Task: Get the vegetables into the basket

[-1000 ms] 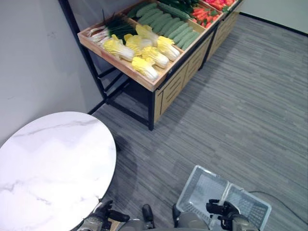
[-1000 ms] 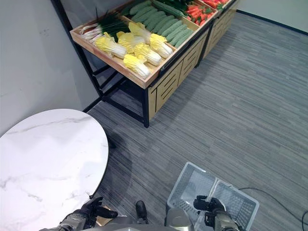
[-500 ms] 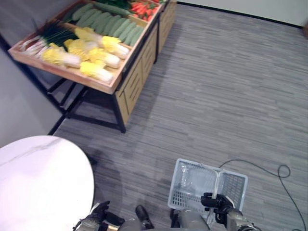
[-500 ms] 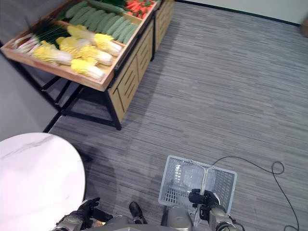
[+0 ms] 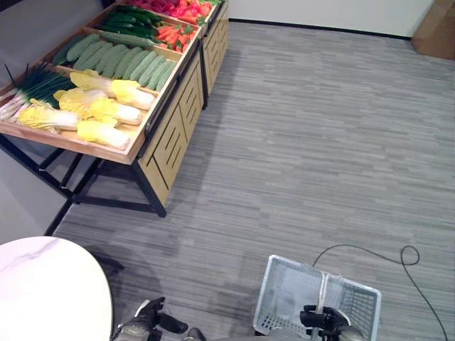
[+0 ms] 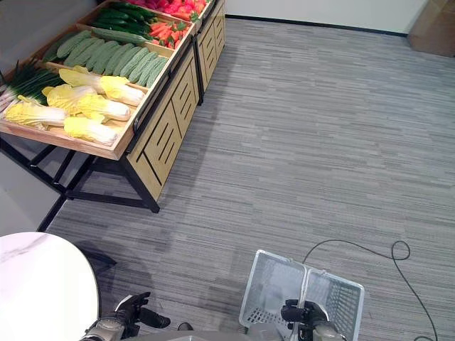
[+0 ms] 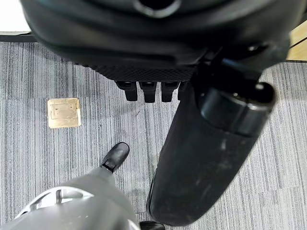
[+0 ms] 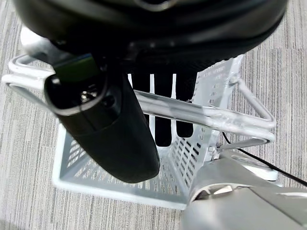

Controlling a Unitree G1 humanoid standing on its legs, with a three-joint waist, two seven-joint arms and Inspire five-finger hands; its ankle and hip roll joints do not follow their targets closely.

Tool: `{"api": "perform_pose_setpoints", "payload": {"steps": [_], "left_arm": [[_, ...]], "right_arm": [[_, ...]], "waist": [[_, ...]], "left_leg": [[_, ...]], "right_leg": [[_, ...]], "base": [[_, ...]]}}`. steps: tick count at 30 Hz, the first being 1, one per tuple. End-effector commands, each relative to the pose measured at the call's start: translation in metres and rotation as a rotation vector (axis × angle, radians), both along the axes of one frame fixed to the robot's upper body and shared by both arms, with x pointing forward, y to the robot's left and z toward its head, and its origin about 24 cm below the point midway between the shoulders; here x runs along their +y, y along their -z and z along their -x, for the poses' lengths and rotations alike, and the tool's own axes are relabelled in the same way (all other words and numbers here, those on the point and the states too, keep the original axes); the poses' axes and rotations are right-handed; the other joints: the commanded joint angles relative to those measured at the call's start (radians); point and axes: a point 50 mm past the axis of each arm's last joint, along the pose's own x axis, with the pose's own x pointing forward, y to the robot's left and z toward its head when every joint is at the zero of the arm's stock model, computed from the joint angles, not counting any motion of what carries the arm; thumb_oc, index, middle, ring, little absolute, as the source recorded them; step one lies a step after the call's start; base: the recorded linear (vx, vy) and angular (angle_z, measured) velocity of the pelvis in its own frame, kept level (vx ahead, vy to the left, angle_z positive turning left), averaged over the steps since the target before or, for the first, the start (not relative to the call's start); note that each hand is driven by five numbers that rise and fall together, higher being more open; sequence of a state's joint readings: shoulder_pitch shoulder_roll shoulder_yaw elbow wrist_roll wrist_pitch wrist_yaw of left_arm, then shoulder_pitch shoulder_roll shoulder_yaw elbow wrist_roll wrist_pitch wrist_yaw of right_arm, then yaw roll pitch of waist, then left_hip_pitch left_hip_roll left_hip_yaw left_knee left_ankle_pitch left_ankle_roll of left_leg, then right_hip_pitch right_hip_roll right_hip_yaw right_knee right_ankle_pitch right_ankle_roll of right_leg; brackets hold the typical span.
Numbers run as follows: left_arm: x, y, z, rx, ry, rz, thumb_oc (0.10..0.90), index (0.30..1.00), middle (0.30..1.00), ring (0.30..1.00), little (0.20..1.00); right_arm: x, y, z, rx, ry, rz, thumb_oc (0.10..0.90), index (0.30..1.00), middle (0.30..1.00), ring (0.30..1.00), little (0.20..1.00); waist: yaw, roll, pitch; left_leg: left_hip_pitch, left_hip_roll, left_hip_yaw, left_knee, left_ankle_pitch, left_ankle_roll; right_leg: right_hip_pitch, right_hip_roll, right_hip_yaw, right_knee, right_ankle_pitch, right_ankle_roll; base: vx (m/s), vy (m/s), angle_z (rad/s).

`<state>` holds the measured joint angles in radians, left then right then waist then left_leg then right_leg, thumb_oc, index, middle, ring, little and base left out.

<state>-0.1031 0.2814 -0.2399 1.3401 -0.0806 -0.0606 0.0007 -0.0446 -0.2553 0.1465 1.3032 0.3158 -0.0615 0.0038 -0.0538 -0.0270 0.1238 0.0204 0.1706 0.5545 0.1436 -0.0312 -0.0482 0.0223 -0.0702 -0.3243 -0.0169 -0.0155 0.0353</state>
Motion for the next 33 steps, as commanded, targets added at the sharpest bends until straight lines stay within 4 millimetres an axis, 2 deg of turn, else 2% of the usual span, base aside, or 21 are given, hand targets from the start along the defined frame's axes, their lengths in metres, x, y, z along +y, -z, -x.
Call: {"api": "perform_pose_setpoints", "payload": {"steps": [1, 2, 3, 4, 6, 7, 8, 11, 14, 23, 27, 30, 33], "left_arm": [[-0.001, -0.005, -0.017, -0.062, -0.053, 0.014, 0.9, 1.0, 1.0, 1.0, 1.0], [-0.001, -0.005, -0.017, -0.063, -0.053, 0.014, 0.9, 1.0, 1.0, 1.0, 1.0], [-0.003, -0.004, -0.016, -0.055, -0.059, 0.019, 0.9, 1.0, 1.0, 1.0, 1.0], [-0.005, -0.003, -0.014, -0.053, -0.069, 0.028, 0.9, 1.0, 1.0, 1.0, 1.0], [-0.008, -0.001, -0.011, -0.05, -0.079, 0.039, 0.9, 1.0, 1.0, 1.0, 1.0], [-0.013, 0.0, -0.011, -0.051, -0.062, 0.049, 0.9, 1.0, 1.0, 1.0, 1.0], [-0.014, 0.0, -0.011, -0.049, -0.053, 0.052, 0.9, 1.0, 1.0, 1.0, 1.0], [-0.014, -0.001, -0.014, -0.055, -0.016, 0.052, 0.9, 1.0, 1.0, 1.0, 1.0], [-0.01, -0.002, -0.015, -0.06, -0.002, 0.043, 0.9, 1.0, 1.0, 1.0, 1.0], [0.001, -0.004, -0.011, -0.058, -0.049, 0.021, 0.9, 1.0, 1.0, 1.0, 1.0], [0.0, -0.003, -0.01, -0.06, -0.049, 0.024, 0.9, 1.0, 1.0, 1.0, 1.0], [-0.001, -0.004, -0.012, -0.063, -0.04, 0.025, 0.9, 1.0, 1.0, 1.0, 1.0], [0.0, -0.006, -0.016, -0.087, -0.04, 0.025, 0.9, 1.0, 1.0, 1.0, 1.0]], "right_arm": [[-0.017, -0.007, -0.013, -0.005, -0.085, 0.062, 0.4, 0.3, 0.3, 0.3, 0.3], [-0.017, -0.007, -0.013, -0.006, -0.085, 0.062, 0.4, 0.3, 0.3, 0.3, 0.3], [-0.02, -0.008, -0.012, -0.001, -0.08, 0.067, 0.4, 0.3, 0.3, 0.3, 0.3], [-0.021, -0.008, -0.01, 0.007, -0.077, 0.067, 0.4, 0.3, 0.3, 0.3, 0.3], [-0.023, -0.008, -0.007, 0.019, -0.084, 0.072, 0.4, 0.3, 0.3, 0.3, 0.3], [-0.026, -0.009, -0.007, 0.024, -0.095, 0.08, 0.4, 0.3, 0.3, 0.3, 0.3], [-0.026, -0.009, -0.007, 0.027, -0.105, 0.081, 0.4, 0.3, 0.3, 0.3, 0.3], [-0.025, -0.007, -0.003, 0.032, -0.082, 0.078, 0.4, 0.3, 0.3, 0.3, 0.3], [-0.025, -0.007, -0.001, 0.026, -0.041, 0.068, 0.4, 0.3, 0.3, 0.3, 0.3], [-0.021, -0.006, -0.002, 0.032, -0.04, 0.056, 0.4, 0.3, 0.3, 0.3, 0.3], [-0.021, -0.006, -0.005, 0.011, -0.024, 0.049, 0.4, 0.3, 0.3, 0.3, 0.3], [-0.022, -0.008, -0.008, -0.01, 0.01, 0.043, 0.4, 0.3, 0.3, 0.3, 0.3], [-0.024, -0.01, -0.015, -0.057, 0.055, 0.038, 0.4, 0.3, 0.3, 0.3, 0.3]], "waist": [[0.042, -0.02, 0.104], [0.041, -0.02, 0.104], [0.042, -0.025, 0.109], [0.044, -0.028, 0.102], [0.045, -0.03, 0.083], [0.044, -0.016, 0.073], [0.047, -0.013, 0.07], [0.026, 0.0, 0.062], [0.026, 0.01, 0.063], [0.047, 0.006, 0.058], [0.047, 0.004, 0.056], [0.045, 0.005, 0.061], [0.037, 0.012, 0.091]], "left_leg": [[-0.087, 0.012, -0.18, 0.342, 0.032, -0.045], [-0.09, 0.013, -0.182, 0.345, 0.031, -0.045], [-0.114, -0.014, -0.228, 0.344, 0.015, -0.034], [-0.119, -0.067, -0.283, 0.285, -0.025, -0.016], [-0.109, -0.129, -0.336, 0.106, -0.064, 0.02], [-0.089, -0.152, -0.38, -0.033, -0.038, 0.026], [-0.075, -0.164, -0.405, -0.048, -0.05, 0.037], [-0.032, -0.174, -0.372, -0.11, -0.044, 0.056], [-0.013, -0.185, -0.343, -0.124, -0.051, 0.072], [0.017, -0.204, -0.302, -0.16, -0.072, 0.106], [0.013, -0.212, -0.297, -0.154, -0.084, 0.116], [0.007, -0.214, -0.295, -0.133, -0.102, 0.126], [0.002, -0.218, -0.281, -0.105, -0.125, 0.145]], "right_leg": [[0.028, 0.041, 0.077, 0.034, -0.059, -0.028], [0.027, 0.042, 0.076, 0.034, -0.059, -0.029], [0.025, 0.037, 0.081, 0.03, -0.062, -0.025], [0.024, 0.027, 0.095, 0.018, -0.058, -0.01], [0.005, 0.009, 0.113, 0.007, -0.04, 0.007], [-0.008, 0.007, 0.122, 0.027, -0.039, 0.018], [-0.018, 0.007, 0.139, 0.045, -0.044, 0.022], [-0.028, -0.003, 0.166, 0.073, -0.041, 0.032], [-0.039, -0.008, 0.2, 0.08, -0.033, 0.044], [-0.049, -0.008, 0.27, 0.054, 0.016, 0.079], [-0.053, -0.017, 0.274, 0.049, 0.042, 0.095], [-0.069, -0.017, 0.285, 0.091, 0.037, 0.102], [-0.137, -0.016, 0.297, 0.228, 0.049, 0.117]], "base": [[0.07, -0.357, -0.13], [0.02, -0.204, -0.23], [0.05, 0.048, -0.33], [0.07, 0.092, -0.37], [0.09, 0.182, -0.4], [0.14, 0.227, -0.54], [0.2, 0.243, -0.64], [0.15, 0.234, -0.46], [0.11, 0.203, -0.33], [0.07, 0.138, -0.25], [0.06, 0.128, -0.19], [0.07, 0.129, -0.06], [0.06, 0.156, -0.18]]}}
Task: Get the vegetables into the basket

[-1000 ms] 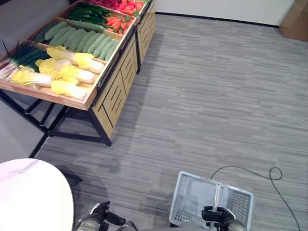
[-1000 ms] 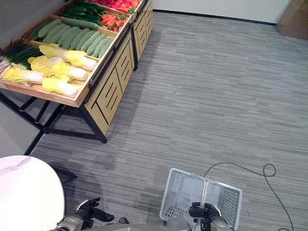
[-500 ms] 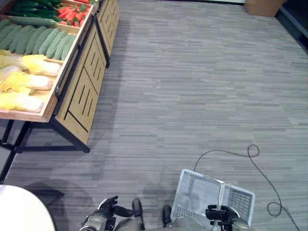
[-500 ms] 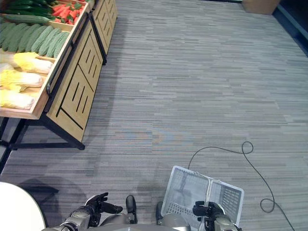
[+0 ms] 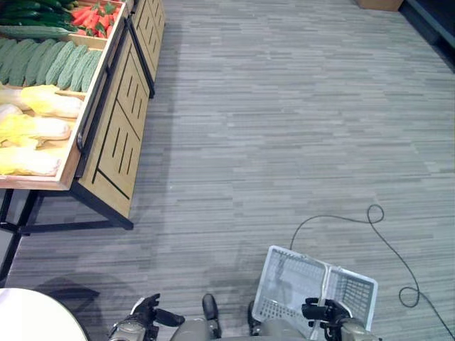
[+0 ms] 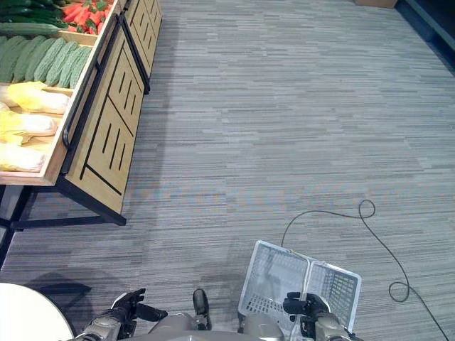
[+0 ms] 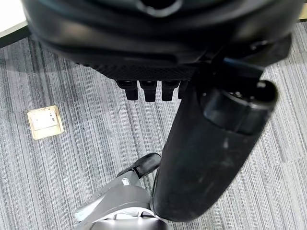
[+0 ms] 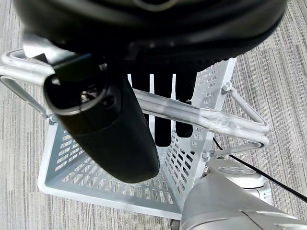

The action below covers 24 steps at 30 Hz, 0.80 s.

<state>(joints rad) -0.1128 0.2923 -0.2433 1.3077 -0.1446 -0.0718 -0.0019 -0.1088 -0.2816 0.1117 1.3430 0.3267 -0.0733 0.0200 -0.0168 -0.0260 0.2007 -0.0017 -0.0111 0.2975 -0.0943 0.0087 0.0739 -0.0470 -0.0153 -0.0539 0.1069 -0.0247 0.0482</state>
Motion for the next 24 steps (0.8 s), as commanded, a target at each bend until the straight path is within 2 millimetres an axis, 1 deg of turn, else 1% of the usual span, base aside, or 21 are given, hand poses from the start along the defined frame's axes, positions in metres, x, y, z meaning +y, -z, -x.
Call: {"api": "perform_pose_setpoints", "payload": {"steps": [1, 2, 3, 5, 8, 9, 10, 11, 12, 13, 14, 15, 17, 19, 20, 21, 23, 24], "left_arm": [[-0.002, -0.001, -0.004, -0.026, -0.001, 0.003, 0.9, 1.0, 1.0, 1.0, 1.0], [-0.002, -0.001, -0.004, -0.026, -0.002, 0.003, 0.9, 1.0, 1.0, 1.0, 1.0], [-0.002, -0.001, -0.005, -0.029, -0.004, 0.004, 0.9, 1.0, 1.0, 1.0, 1.0], [-0.002, -0.001, -0.005, -0.031, -0.007, 0.007, 0.9, 1.0, 1.0, 1.0, 1.0], [-0.004, -0.002, -0.009, -0.048, -0.016, 0.016, 0.9, 1.0, 1.0, 1.0, 1.0], [-0.006, -0.004, -0.014, -0.069, -0.009, 0.022, 0.9, 1.0, 1.0, 1.0, 1.0], [-0.006, -0.004, -0.014, -0.069, -0.009, 0.022, 0.9, 1.0, 1.0, 1.0, 1.0], [-0.006, -0.004, -0.015, -0.074, -0.018, 0.023, 0.9, 1.0, 1.0, 1.0, 1.0], [-0.007, -0.003, -0.013, -0.07, -0.027, 0.027, 0.9, 1.0, 1.0, 1.0, 1.0], [-0.007, -0.003, -0.013, -0.07, -0.026, 0.027, 0.9, 1.0, 1.0, 1.0, 1.0], [-0.008, -0.001, -0.009, -0.052, -0.042, 0.03, 0.9, 1.0, 1.0, 1.0, 1.0], [-0.008, -0.001, -0.009, -0.052, -0.042, 0.03, 0.9, 1.0, 1.0, 1.0, 1.0], [-0.009, 0.001, -0.005, -0.038, -0.047, 0.033, 0.9, 1.0, 1.0, 1.0, 1.0], [-0.01, 0.002, -0.002, -0.02, -0.045, 0.035, 0.9, 1.0, 1.0, 1.0, 1.0], [-0.01, 0.003, 0.0, -0.014, -0.046, 0.036, 0.9, 1.0, 1.0, 1.0, 1.0], [-0.012, 0.004, 0.001, -0.006, -0.046, 0.041, 0.9, 1.0, 1.0, 1.0, 1.0], [-0.013, 0.006, 0.006, 0.01, -0.074, 0.044, 0.9, 1.0, 1.0, 1.0, 1.0], [-0.015, 0.007, 0.009, 0.017, -0.092, 0.054, 0.9, 1.0, 1.0, 1.0, 1.0]], "right_arm": [[-0.012, -0.003, 0.004, -0.008, 0.022, 0.027, 0.4, 0.3, 0.3, 0.3, 0.3], [-0.012, -0.003, 0.004, -0.008, 0.019, 0.029, 0.4, 0.3, 0.3, 0.3, 0.3], [-0.013, -0.003, 0.005, -0.007, 0.022, 0.031, 0.4, 0.3, 0.3, 0.3, 0.3], [-0.012, -0.003, 0.005, -0.008, 0.022, 0.03, 0.4, 0.3, 0.3, 0.3, 0.3], [-0.011, -0.002, 0.006, -0.009, 0.02, 0.025, 0.4, 0.3, 0.3, 0.3, 0.3], [-0.011, -0.002, 0.005, -0.01, 0.016, 0.028, 0.4, 0.3, 0.3, 0.3, 0.3], [-0.011, -0.002, 0.005, -0.01, 0.016, 0.028, 0.4, 0.3, 0.3, 0.3, 0.3], [-0.011, -0.002, 0.005, -0.006, 0.011, 0.03, 0.4, 0.3, 0.3, 0.3, 0.3], [-0.01, -0.002, 0.006, -0.002, 0.006, 0.032, 0.4, 0.3, 0.3, 0.3, 0.3], [-0.01, -0.002, 0.006, -0.002, 0.006, 0.032, 0.4, 0.3, 0.3, 0.3, 0.3], [-0.007, -0.001, 0.007, 0.004, -0.008, 0.03, 0.4, 0.3, 0.3, 0.3, 0.3], [-0.007, -0.001, 0.007, 0.004, -0.008, 0.03, 0.4, 0.3, 0.3, 0.3, 0.3], [-0.005, 0.0, 0.009, 0.01, -0.022, 0.024, 0.4, 0.3, 0.3, 0.3, 0.3], [-0.006, 0.001, 0.014, 0.025, -0.024, 0.024, 0.4, 0.3, 0.3, 0.3, 0.3], [-0.008, 0.001, 0.016, 0.031, -0.029, 0.027, 0.4, 0.3, 0.3, 0.3, 0.3], [-0.009, 0.001, 0.017, 0.034, -0.033, 0.028, 0.4, 0.3, 0.3, 0.3, 0.3], [-0.013, 0.001, 0.02, 0.045, -0.028, 0.042, 0.4, 0.3, 0.3, 0.3, 0.3], [-0.016, 0.0, 0.02, 0.044, -0.019, 0.05, 0.4, 0.3, 0.3, 0.3, 0.3]], "waist": [[0.001, 0.014, 0.023], [0.002, 0.015, 0.032], [-0.002, 0.023, 0.048], [-0.004, 0.026, 0.053], [-0.004, 0.033, 0.056], [-0.002, 0.036, 0.054], [-0.001, 0.036, 0.053], [0.007, 0.033, 0.05], [0.013, 0.03, 0.047], [0.013, 0.031, 0.047], [0.015, 0.02, 0.044], [0.014, 0.021, 0.045], [0.013, 0.013, 0.042], [0.005, 0.013, 0.038], [-0.001, 0.016, 0.036], [0.0, 0.019, 0.027], [-0.005, 0.028, 0.017], [-0.005, 0.034, 0.015]], "left_leg": [[0.027, -0.038, -0.017, 0.137, -0.173, 0.029], [0.031, -0.04, -0.014, 0.139, -0.176, 0.034], [0.041, -0.04, -0.01, 0.143, -0.182, 0.039], [0.046, -0.04, -0.01, 0.147, -0.183, 0.038], [0.044, -0.038, -0.012, 0.159, -0.18, 0.031], [0.041, -0.031, -0.013, 0.159, -0.179, 0.019], [0.039, -0.031, -0.011, 0.16, -0.179, 0.019], [0.039, -0.027, -0.006, 0.154, -0.177, 0.009], [0.045, -0.025, 0.0, 0.148, -0.174, 0.002], [0.046, -0.024, 0.0, 0.147, -0.173, 0.002], [0.078, -0.026, 0.001, 0.139, -0.171, -0.012], [0.08, -0.025, 0.0, 0.138, -0.171, -0.012], [0.115, -0.027, -0.006, 0.126, -0.175, -0.021], [0.145, -0.019, -0.033, 0.125, -0.177, -0.034], [0.154, -0.012, -0.058, 0.131, -0.183, -0.04], [0.16, 0.0, -0.072, 0.136, -0.176, -0.05], [0.161, 0.023, -0.098, 0.151, -0.159, -0.068], [0.158, 0.034, -0.102, 0.167, -0.135, -0.082]], "right_leg": [[-0.089, -0.075, 0.025, 0.141, 0.068, 0.109], [-0.106, -0.078, 0.026, 0.18, 0.082, 0.112], [-0.135, -0.081, 0.021, 0.248, 0.093, 0.111], [-0.146, -0.079, 0.019, 0.27, 0.09, 0.108], [-0.155, -0.076, 0.008, 0.241, 0.082, 0.102], [-0.15, -0.072, -0.002, 0.118, 0.077, 0.099], [-0.151, -0.071, -0.001, 0.116, 0.08, 0.099], [-0.162, -0.076, 0.001, 0.004, 0.101, 0.104], [-0.172, -0.078, -0.001, -0.062, 0.122, 0.107], [-0.167, -0.077, -0.002, -0.069, 0.126, 0.107], [-0.183, -0.07, -0.007, -0.144, 0.159, 0.121], [-0.181, -0.07, -0.008, -0.146, 0.16, 0.121], [-0.187, -0.056, -0.023, -0.146, 0.161, 0.125], [-0.18, -0.036, -0.01, -0.103, 0.131, 0.107], [-0.179, -0.022, 0.012, -0.08, 0.114, 0.09], [-0.174, -0.012, 0.014, -0.065, 0.101, 0.078], [-0.168, -0.001, -0.011, -0.031, 0.066, 0.054], [-0.165, 0.0, -0.029, -0.017, 0.053, 0.043]], "base": [[0.04, 0.138, -0.28], [0.1, 0.167, -0.31], [0.08, 0.117, -0.25], [0.09, 0.073, -0.04], [0.11, 0.018, 0.05], [0.09, -0.021, 0.06], [0.16, -0.065, 0.05], [0.13, -0.08, 0.02], [0.13, -0.08, 0.02], [0.27, -0.164, -0.03], [0.22, -0.129, -0.01], [0.32, -0.194, 0.01], [0.25, -0.171, 0.11], [0.32, -0.251, 0.12], [0.34, -0.292, 0.38], [0.35, -0.329, 0.58], [0.31, -0.319, 0.46], [0.2, -0.208, 0.27]]}}
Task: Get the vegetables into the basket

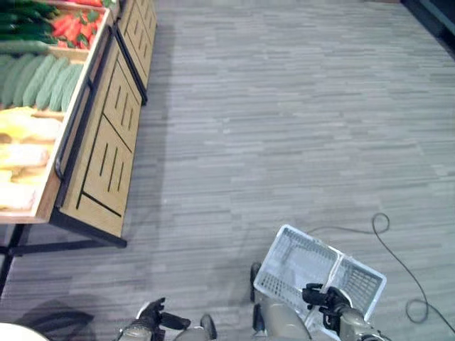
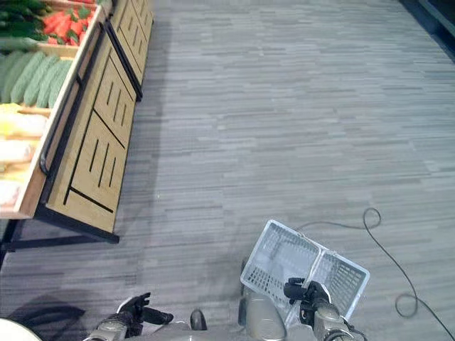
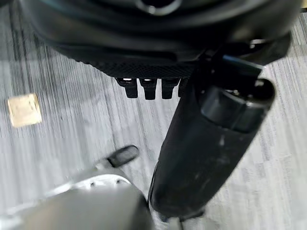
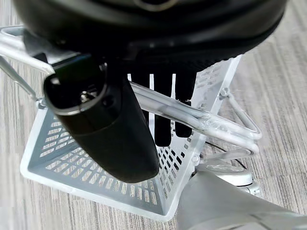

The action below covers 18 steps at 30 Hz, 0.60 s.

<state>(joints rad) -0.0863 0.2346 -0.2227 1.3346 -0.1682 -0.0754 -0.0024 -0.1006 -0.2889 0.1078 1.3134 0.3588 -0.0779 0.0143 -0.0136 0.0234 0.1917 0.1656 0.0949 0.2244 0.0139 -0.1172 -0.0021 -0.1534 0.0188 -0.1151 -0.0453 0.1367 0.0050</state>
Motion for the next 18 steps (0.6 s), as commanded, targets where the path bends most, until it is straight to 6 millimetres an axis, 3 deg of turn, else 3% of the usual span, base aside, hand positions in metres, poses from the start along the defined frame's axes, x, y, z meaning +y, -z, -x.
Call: {"api": "perform_pose_setpoints", "payload": {"steps": [1, 2, 3, 4, 5, 8, 10, 11, 13, 16, 18], "left_arm": [[0.004, -0.003, -0.008, -0.02, -0.042, -0.01, 0.9, 1.0, 1.0, 1.0, 1.0], [0.003, -0.002, -0.007, -0.018, -0.048, -0.005, 0.9, 1.0, 1.0, 1.0, 1.0], [0.002, -0.003, -0.012, -0.029, -0.044, -0.001, 0.9, 1.0, 1.0, 1.0, 1.0], [0.002, -0.004, -0.014, -0.039, -0.049, 0.001, 0.9, 1.0, 1.0, 1.0, 1.0], [0.001, -0.005, -0.019, -0.058, -0.067, 0.007, 0.9, 1.0, 1.0, 1.0, 1.0], [0.001, -0.006, -0.02, -0.062, -0.082, 0.009, 0.9, 1.0, 1.0, 1.0, 1.0], [0.001, -0.006, -0.022, -0.066, -0.087, 0.008, 0.9, 1.0, 1.0, 1.0, 1.0], [0.002, -0.007, -0.023, -0.072, -0.084, 0.006, 0.9, 1.0, 1.0, 1.0, 1.0], [0.001, -0.006, -0.021, -0.067, -0.083, 0.005, 0.9, 1.0, 1.0, 1.0, 1.0], [0.0, -0.005, -0.02, -0.066, -0.075, 0.002, 0.9, 1.0, 1.0, 1.0, 1.0], [0.0, -0.005, -0.018, -0.059, -0.072, 0.0, 0.9, 1.0, 1.0, 1.0, 1.0]], "right_arm": [[-0.014, 0.002, 0.023, 0.077, -0.048, 0.051, 0.4, 0.3, 0.3, 0.3, 0.3], [-0.015, 0.001, 0.023, 0.074, -0.043, 0.054, 0.4, 0.3, 0.3, 0.3, 0.3], [-0.02, -0.001, 0.019, 0.064, -0.056, 0.071, 0.4, 0.3, 0.3, 0.3, 0.3], [-0.021, -0.002, 0.019, 0.062, -0.053, 0.073, 0.4, 0.3, 0.3, 0.3, 0.3], [-0.024, -0.003, 0.018, 0.056, -0.052, 0.083, 0.4, 0.3, 0.3, 0.3, 0.3], [-0.026, -0.004, 0.019, 0.063, -0.055, 0.088, 0.4, 0.3, 0.3, 0.3, 0.3], [-0.027, -0.004, 0.02, 0.068, -0.049, 0.089, 0.4, 0.3, 0.3, 0.3, 0.3], [-0.03, -0.003, 0.025, 0.082, -0.038, 0.094, 0.4, 0.3, 0.3, 0.3, 0.3], [-0.032, -0.004, 0.028, 0.092, -0.035, 0.104, 0.4, 0.3, 0.3, 0.3, 0.3], [-0.034, -0.003, 0.032, 0.109, -0.036, 0.119, 0.4, 0.3, 0.3, 0.3, 0.3], [-0.035, -0.003, 0.033, 0.115, -0.035, 0.122, 0.4, 0.3, 0.3, 0.3, 0.3]], "waist": [[-0.011, -0.015, 0.024], [-0.014, -0.011, 0.023], [-0.019, -0.013, 0.027], [-0.018, -0.018, 0.033], [-0.012, -0.036, 0.056], [-0.008, -0.047, 0.068], [-0.013, -0.052, 0.071], [-0.021, -0.063, 0.067], [-0.019, -0.067, 0.06], [-0.002, -0.056, 0.049], [0.003, -0.055, 0.047]], "left_leg": [[-0.01, -0.072, -0.031, 0.059, -0.009, -0.006], [-0.016, -0.063, -0.038, 0.072, 0.01, -0.017], [-0.063, -0.032, -0.056, 0.164, 0.09, -0.058], [-0.092, -0.022, -0.063, 0.216, 0.12, -0.065], [-0.166, 0.0, -0.065, 0.372, 0.162, -0.07], [-0.203, -0.006, -0.078, 0.406, 0.152, -0.055], [-0.212, -0.011, -0.07, 0.369, 0.137, -0.046], [-0.238, -0.023, -0.05, 0.247, 0.081, -0.028], [-0.273, -0.034, -0.065, 0.111, 0.071, -0.029], [-0.325, -0.035, -0.13, -0.063, 0.199, -0.053], [-0.324, -0.036, -0.131, -0.082, 0.215, -0.056]], "right_leg": [[-0.058, -0.034, 0.03, 0.136, -0.11, 0.086], [-0.054, -0.033, 0.016, 0.144, -0.125, 0.076], [-0.03, -0.022, -0.01, 0.145, -0.166, 0.037], [-0.014, -0.018, -0.016, 0.138, -0.174, 0.024], [0.015, -0.015, -0.034, 0.135, -0.189, -0.002], [0.033, -0.016, -0.045, 0.138, -0.212, -0.011], [0.042, -0.025, -0.054, 0.138, -0.216, -0.006], [0.05, -0.053, -0.074, 0.131, -0.219, 0.011], [0.054, -0.069, -0.084, 0.123, -0.215, 0.022], [0.091, -0.07, -0.078, 0.109, -0.225, 0.021], [0.109, -0.072, -0.071, 0.102, -0.228, 0.022]], "base": [[0.17, -0.203, 0.5], [0.29, -0.415, 0.55], [0.34, -0.509, 0.46], [0.34, -0.589, 0.88], [0.13, -0.274, 0.87], [0.11, -0.143, 0.28], [0.08, -0.025, 0.05], [0.09, 0.049, 0.2], [0.11, 0.094, 0.32], [0.18, 0.207, 0.3], [0.24, 0.261, -0.06]]}}
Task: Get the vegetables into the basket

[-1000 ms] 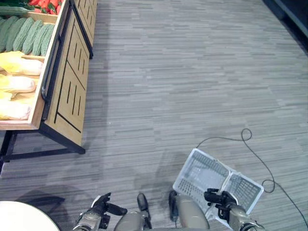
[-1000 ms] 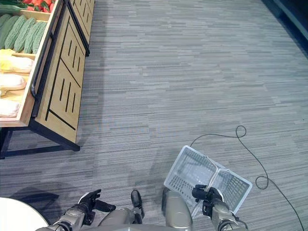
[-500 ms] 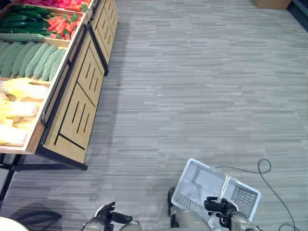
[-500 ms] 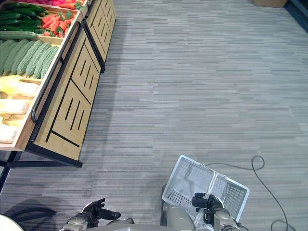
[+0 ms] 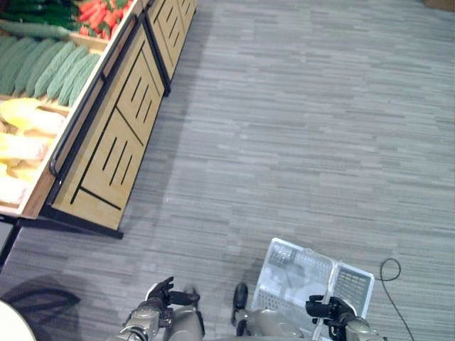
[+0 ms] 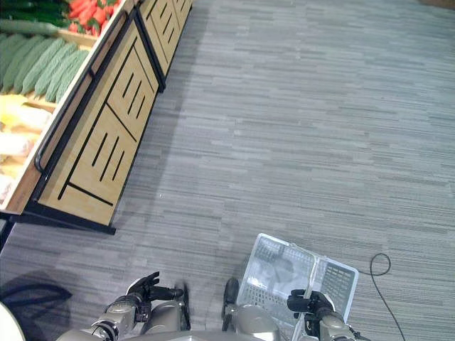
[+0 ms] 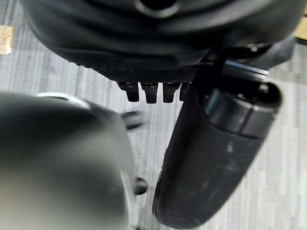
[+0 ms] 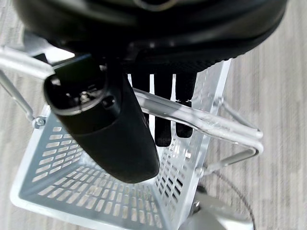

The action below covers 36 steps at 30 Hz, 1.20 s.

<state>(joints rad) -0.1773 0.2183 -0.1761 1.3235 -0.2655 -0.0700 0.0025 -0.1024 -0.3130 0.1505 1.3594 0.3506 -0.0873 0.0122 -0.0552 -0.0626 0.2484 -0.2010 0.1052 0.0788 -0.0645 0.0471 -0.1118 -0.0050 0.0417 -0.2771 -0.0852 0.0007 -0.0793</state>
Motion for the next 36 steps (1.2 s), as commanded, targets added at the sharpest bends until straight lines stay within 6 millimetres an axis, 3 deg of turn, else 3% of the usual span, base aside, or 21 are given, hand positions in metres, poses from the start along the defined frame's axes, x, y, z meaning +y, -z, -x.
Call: {"api": "perform_pose_setpoints", "payload": {"steps": [1, 2, 3, 4, 6, 7, 9, 10, 15, 16, 20, 25, 28, 31, 34, 36], "left_arm": [[0.007, 0.007, 0.024, 0.067, 0.037, -0.054, 0.9, 1.0, 1.0, 1.0, 1.0], [0.009, 0.008, 0.031, 0.085, 0.029, -0.056, 0.9, 1.0, 1.0, 1.0, 1.0], [0.009, 0.008, 0.031, 0.085, 0.029, -0.056, 0.9, 1.0, 1.0, 1.0, 1.0], [0.012, 0.008, 0.032, 0.082, 0.009, -0.057, 0.9, 1.0, 1.0, 1.0, 1.0], [0.012, 0.008, 0.032, 0.082, 0.009, -0.058, 0.9, 1.0, 1.0, 1.0, 1.0], [0.02, 0.005, 0.029, 0.08, 0.055, -0.09, 0.9, 1.0, 1.0, 1.0, 1.0], [0.022, 0.003, 0.027, 0.078, 0.061, -0.1, 0.9, 1.0, 1.0, 1.0, 1.0], [0.028, 0.001, 0.024, 0.061, 0.036, -0.108, 0.9, 1.0, 1.0, 1.0, 1.0], [0.031, 0.0, 0.025, 0.059, 0.031, -0.111, 0.9, 1.0, 1.0, 1.0, 1.0], [0.033, -0.001, 0.024, 0.057, 0.029, -0.113, 0.9, 1.0, 1.0, 1.0, 1.0], [0.035, 0.0, 0.028, 0.073, 0.033, -0.126, 0.9, 1.0, 1.0, 1.0, 1.0], [0.035, 0.002, 0.034, 0.097, 0.042, -0.132, 0.9, 1.0, 1.0, 1.0, 1.0], [0.036, 0.003, 0.038, 0.124, 0.064, -0.136, 0.9, 1.0, 1.0, 1.0, 1.0], [0.031, 0.005, 0.04, 0.12, 0.027, -0.099, 0.9, 1.0, 1.0, 1.0, 1.0], [0.024, 0.007, 0.039, 0.114, 0.015, -0.068, 0.9, 1.0, 1.0, 1.0, 1.0], [0.023, 0.007, 0.037, 0.114, 0.018, -0.067, 0.9, 1.0, 1.0, 1.0, 1.0]], "right_arm": [[-0.026, -0.003, 0.026, 0.071, 0.002, 0.08, 0.4, 0.3, 0.3, 0.3, 0.3], [-0.024, -0.001, 0.029, 0.084, 0.001, 0.069, 0.4, 0.3, 0.3, 0.3, 0.3], [-0.024, -0.001, 0.029, 0.084, 0.001, 0.069, 0.4, 0.3, 0.3, 0.3, 0.3], [-0.019, 0.0, 0.029, 0.088, -0.009, 0.062, 0.4, 0.3, 0.3, 0.3, 0.3], [-0.019, 0.0, 0.029, 0.088, -0.009, 0.062, 0.4, 0.3, 0.3, 0.3, 0.3], [-0.011, 0.001, 0.02, 0.073, -0.036, 0.041, 0.4, 0.3, 0.3, 0.3, 0.3], [-0.01, 0.001, 0.016, 0.066, -0.056, 0.04, 0.4, 0.3, 0.3, 0.3, 0.3], [-0.006, -0.001, 0.005, 0.037, -0.074, 0.036, 0.4, 0.3, 0.3, 0.3, 0.3], [-0.002, -0.001, 0.002, 0.02, -0.069, 0.021, 0.4, 0.3, 0.3, 0.3, 0.3], [-0.002, -0.001, 0.0, 0.01, -0.061, 0.016, 0.4, 0.3, 0.3, 0.3, 0.3], [-0.002, -0.001, 0.001, 0.006, -0.043, 0.011, 0.4, 0.3, 0.3, 0.3, 0.3], [-0.001, 0.001, 0.006, 0.013, -0.03, 0.009, 0.4, 0.3, 0.3, 0.3, 0.3], [-0.001, 0.003, 0.014, 0.044, -0.045, 0.004, 0.4, 0.3, 0.3, 0.3, 0.3], [-0.009, 0.002, 0.019, 0.056, -0.03, 0.014, 0.4, 0.3, 0.3, 0.3, 0.3], [-0.015, -0.001, 0.018, 0.04, -0.01, 0.028, 0.4, 0.3, 0.3, 0.3, 0.3], [-0.018, -0.003, 0.016, 0.039, -0.019, 0.038, 0.4, 0.3, 0.3, 0.3, 0.3]], "waist": [[0.048, 0.034, -0.015], [0.058, 0.03, -0.028], [0.059, 0.03, -0.028], [0.067, 0.017, -0.035], [0.068, 0.017, -0.034], [0.083, 0.008, -0.039], [0.089, 0.007, -0.039], [0.099, 0.01, -0.034], [0.106, 0.02, -0.024], [0.105, 0.029, -0.021], [0.105, 0.047, -0.01], [0.093, 0.039, -0.003], [0.086, 0.031, -0.017], [0.075, 0.041, -0.037], [0.065, 0.049, -0.034], [0.063, 0.04, -0.026]], "left_leg": [[0.035, -0.05, 0.024, -0.002, 0.054, 0.052], [0.051, -0.067, 0.032, 0.035, 0.012, 0.073], [0.051, -0.067, 0.034, 0.038, 0.01, 0.074], [0.048, -0.09, 0.023, 0.091, -0.037, 0.102], [0.048, -0.09, 0.024, 0.093, -0.039, 0.103], [0.066, -0.115, 0.056, 0.106, -0.075, 0.143], [0.074, -0.123, 0.066, 0.101, -0.084, 0.154], [0.098, -0.134, 0.081, 0.088, -0.099, 0.171], [0.137, -0.147, 0.105, 0.087, -0.135, 0.191], [0.151, -0.148, 0.111, 0.085, -0.141, 0.192], [0.173, -0.137, 0.133, 0.098, -0.159, 0.19], [0.256, -0.144, 0.146, 0.095, -0.189, 0.173], [0.322, -0.132, 0.117, 0.088, -0.209, 0.152], [0.348, -0.081, 0.066, 0.149, -0.193, 0.112], [0.293, -0.053, 0.052, 0.277, -0.101, 0.064], [0.237, -0.03, 0.038, 0.397, -0.031, 0.038]], "right_leg": [[-0.02, -0.102, 0.095, 0.137, -0.097, 0.109], [0.004, -0.12, 0.117, 0.144, -0.107, 0.127], [0.005, -0.121, 0.118, 0.144, -0.107, 0.127], [0.017, -0.152, 0.136, 0.174, -0.107, 0.145], [0.017, -0.153, 0.137, 0.174, -0.107, 0.145], [-0.019, -0.181, 0.18, 0.22, -0.052, 0.176], [-0.031, -0.188, 0.186, 0.231, -0.019, 0.184], [-0.053, -0.2, 0.183, 0.262, 0.03, 0.192], [-0.078, -0.198, 0.158, 0.324, 0.04, 0.198], [-0.103, -0.181, 0.167, 0.29, 0.047, 0.196], [-0.151, -0.193, 0.169, 0.153, 0.107, 0.221], [-0.181, -0.177, 0.169, 0.015, 0.159, 0.261], [-0.184, -0.117, 0.179, 0.073, 0.106, 0.235], [-0.161, -0.072, 0.194, 0.155, 0.037, 0.177], [-0.13, -0.069, 0.149, 0.161, 0.002, 0.14], [-0.096, -0.061, 0.123, 0.152, -0.024, 0.11]], "base": [[0.44, 0.523, -0.27], [0.34, 0.416, -0.37], [0.46, 0.593, -0.31], [0.23, 0.316, -0.34], [0.22, 0.374, -0.37], [0.26, 0.541, -0.3], [0.21, 0.433, -0.48], [0.15, 0.284, -0.79], [0.16, 0.217, -0.38], [0.12, 0.125, -0.02], [0.14, 0.071, -0.07], [0.28, -0.096, 0.0], [0.5, -0.336, -0.03], [0.48, -0.397, 0.11], [0.28, -0.306, 0.25], [0.24, -0.328, 0.55]]}}
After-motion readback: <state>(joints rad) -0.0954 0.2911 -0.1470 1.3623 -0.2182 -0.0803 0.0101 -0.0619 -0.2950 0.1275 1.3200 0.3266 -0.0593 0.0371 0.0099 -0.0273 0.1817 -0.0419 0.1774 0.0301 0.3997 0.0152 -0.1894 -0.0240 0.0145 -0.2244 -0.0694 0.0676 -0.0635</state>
